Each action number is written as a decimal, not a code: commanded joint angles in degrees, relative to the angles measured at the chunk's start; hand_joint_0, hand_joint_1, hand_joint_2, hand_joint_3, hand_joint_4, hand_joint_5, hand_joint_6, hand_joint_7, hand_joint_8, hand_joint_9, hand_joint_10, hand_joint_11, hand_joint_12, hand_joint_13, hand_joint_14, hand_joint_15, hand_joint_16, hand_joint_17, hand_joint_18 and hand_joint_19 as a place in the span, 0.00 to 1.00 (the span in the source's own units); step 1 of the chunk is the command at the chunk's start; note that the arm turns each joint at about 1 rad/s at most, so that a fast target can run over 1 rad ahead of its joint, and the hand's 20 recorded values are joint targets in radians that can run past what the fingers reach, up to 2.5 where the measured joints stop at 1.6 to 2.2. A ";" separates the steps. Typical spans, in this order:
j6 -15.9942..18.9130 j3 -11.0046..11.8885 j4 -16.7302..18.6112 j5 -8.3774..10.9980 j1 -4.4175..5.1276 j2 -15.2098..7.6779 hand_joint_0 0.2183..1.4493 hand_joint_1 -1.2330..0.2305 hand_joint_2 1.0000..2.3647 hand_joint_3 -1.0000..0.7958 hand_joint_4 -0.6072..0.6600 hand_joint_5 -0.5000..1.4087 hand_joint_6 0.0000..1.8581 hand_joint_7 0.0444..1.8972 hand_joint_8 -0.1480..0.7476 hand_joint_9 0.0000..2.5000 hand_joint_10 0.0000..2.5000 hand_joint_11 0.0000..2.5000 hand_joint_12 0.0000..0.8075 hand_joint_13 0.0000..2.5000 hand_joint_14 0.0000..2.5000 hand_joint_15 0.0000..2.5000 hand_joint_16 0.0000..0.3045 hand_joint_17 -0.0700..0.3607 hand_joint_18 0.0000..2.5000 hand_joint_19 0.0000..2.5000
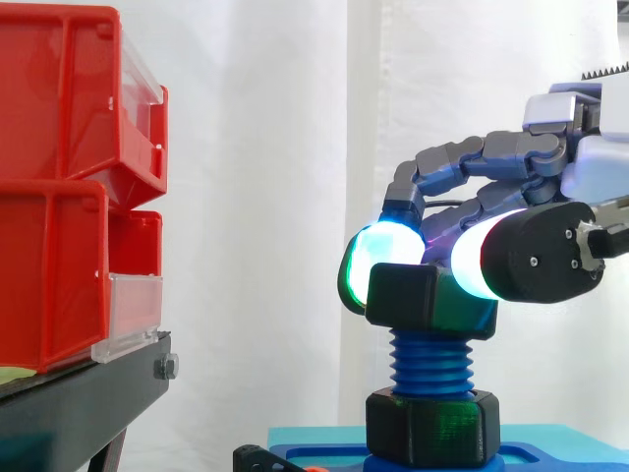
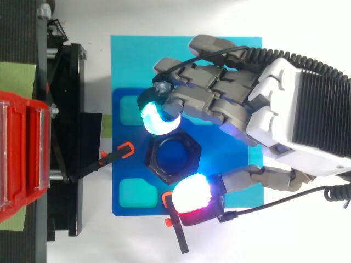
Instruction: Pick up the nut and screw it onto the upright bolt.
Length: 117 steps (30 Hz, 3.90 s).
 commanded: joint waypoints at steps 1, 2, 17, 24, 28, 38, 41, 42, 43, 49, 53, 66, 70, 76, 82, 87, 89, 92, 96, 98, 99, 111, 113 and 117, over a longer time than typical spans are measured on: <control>0.00 -0.04 -0.16 -0.01 -0.08 0.00 0.18 0.48 0.00 0.28 0.70 0.15 0.27 0.43 0.56 0.18 0.00 0.00 0.55 0.20 0.00 0.00 0.20 0.49 0.21 0.02; 0.00 0.04 -0.25 -0.09 -0.08 0.08 0.17 0.49 0.00 0.28 0.68 0.15 0.27 0.40 0.55 0.16 0.00 0.00 0.56 0.17 0.00 0.00 0.21 0.50 0.20 0.01; 0.00 0.04 0.01 -2.20 -0.61 0.08 0.14 0.58 0.00 0.28 0.65 0.14 0.27 0.32 0.52 0.11 0.00 0.00 0.56 0.09 0.00 0.00 0.23 0.52 0.10 0.00; -0.18 0.04 0.63 -2.29 -0.26 0.08 0.14 0.67 0.00 0.28 0.63 0.14 0.27 0.32 0.49 0.06 0.00 0.00 0.55 0.02 0.00 0.00 0.22 0.51 0.00 0.00; -1.41 0.04 2.21 -3.35 -0.08 0.00 0.14 0.75 0.00 0.28 0.62 0.14 0.27 0.31 0.47 0.04 0.00 0.00 0.53 0.00 0.00 0.00 0.22 0.51 0.00 0.00; -3.96 0.04 3.62 -5.02 0.10 0.00 0.16 0.85 0.00 0.28 0.60 0.16 0.27 0.31 0.46 0.03 0.00 0.00 0.52 0.00 0.00 0.00 0.21 0.50 0.00 0.00; -4.05 -0.04 3.53 -4.84 0.27 0.00 0.16 0.86 0.00 0.28 0.60 0.16 0.27 0.31 0.46 0.03 0.00 0.00 0.52 0.00 0.00 0.00 0.21 0.49 0.00 0.00; -4.05 0.04 3.44 -4.84 0.18 0.00 0.16 0.86 0.00 0.28 0.60 0.16 0.27 0.31 0.45 0.03 0.00 0.00 0.51 0.00 0.00 0.00 0.21 0.49 0.00 0.00; -4.05 0.04 3.44 -4.75 0.18 0.00 0.16 0.86 0.00 0.28 0.59 0.16 0.27 0.31 0.45 0.03 0.00 0.00 0.51 0.00 0.00 0.00 0.21 0.49 0.00 0.00; -4.75 0.04 3.00 -4.66 0.27 0.00 0.16 0.87 0.00 0.28 0.60 0.16 0.27 0.33 0.45 0.03 0.00 0.00 0.51 0.00 0.00 0.00 0.20 0.49 0.00 0.00; -4.75 -0.04 2.65 -4.58 0.27 0.00 0.17 0.87 0.00 0.28 0.62 0.17 0.27 0.36 0.46 0.03 0.00 0.00 0.51 0.00 0.00 0.00 0.20 0.48 0.00 0.00; -4.49 0.04 1.24 -3.87 0.36 0.00 0.17 0.86 0.00 0.28 0.63 0.17 0.27 0.39 0.47 0.05 0.00 0.00 0.51 0.00 0.00 0.00 0.20 0.48 0.00 0.00; -4.40 0.04 0.72 -3.87 0.36 0.00 0.17 0.85 0.00 0.28 0.64 0.17 0.27 0.39 0.47 0.06 0.00 0.00 0.51 0.00 0.00 0.00 0.20 0.48 0.00 0.00; -4.49 -0.04 0.63 -3.87 0.36 0.00 0.18 0.85 0.00 0.28 0.64 0.17 0.27 0.40 0.48 0.06 0.00 0.00 0.51 0.01 0.00 0.00 0.20 0.48 0.00 0.00; -4.31 0.04 -0.34 -4.05 0.45 0.00 0.18 0.85 0.00 0.28 0.65 0.18 0.27 0.41 0.48 0.06 0.00 0.00 0.51 0.01 0.00 0.00 0.20 0.48 0.00 0.00; -4.22 -0.04 -0.34 -4.14 0.36 0.00 0.18 0.82 0.00 0.28 0.65 0.18 0.27 0.41 0.48 0.08 0.00 0.00 0.51 0.03 0.00 0.00 0.20 0.48 0.00 0.00; -4.22 -0.04 -0.34 -4.14 0.45 0.00 0.18 0.82 0.00 0.28 0.66 0.18 0.27 0.43 0.48 0.08 0.00 0.00 0.52 0.03 0.00 0.00 0.20 0.48 0.00 0.00; -4.22 -0.04 -0.34 -4.14 0.36 0.00 0.18 0.82 0.00 0.28 0.66 0.19 0.27 0.45 0.49 0.09 0.00 0.00 0.51 0.04 0.00 0.00 0.20 0.47 0.00 0.00; -4.31 0.04 -0.25 -4.22 0.27 0.00 0.18 0.81 0.00 0.28 0.68 0.19 0.27 0.47 0.50 0.09 0.00 0.00 0.50 0.04 0.00 0.00 0.19 0.47 0.01 0.00; -4.31 0.04 -0.08 -4.31 0.18 0.00 0.18 0.80 0.00 0.28 0.69 0.19 0.27 0.49 0.50 0.10 0.00 0.00 0.50 0.05 0.00 0.00 0.19 0.46 0.02 0.00; -4.31 0.04 -0.08 -4.49 0.10 0.00 0.18 0.80 0.00 0.28 0.69 0.19 0.27 0.49 0.50 0.10 0.00 0.00 0.50 0.05 0.00 0.00 0.19 0.46 0.02 0.00; -4.40 -0.04 -0.25 -5.10 -0.87 0.00 0.19 0.79 0.00 0.28 0.69 0.21 0.27 0.59 0.52 0.13 0.00 0.00 0.48 0.08 0.00 0.00 0.17 0.43 0.04 0.00; -4.40 0.04 -0.34 -5.28 -1.05 0.00 0.19 0.78 0.00 0.28 0.69 0.21 0.27 0.60 0.52 0.13 0.00 0.00 0.47 0.08 0.00 0.00 0.17 0.43 0.04 0.00; -4.31 0.04 -0.34 -6.07 -1.57 0.00 0.19 0.78 0.00 0.28 0.69 0.21 0.27 0.62 0.53 0.15 0.00 0.00 0.47 0.09 0.00 0.00 0.17 0.43 0.05 0.00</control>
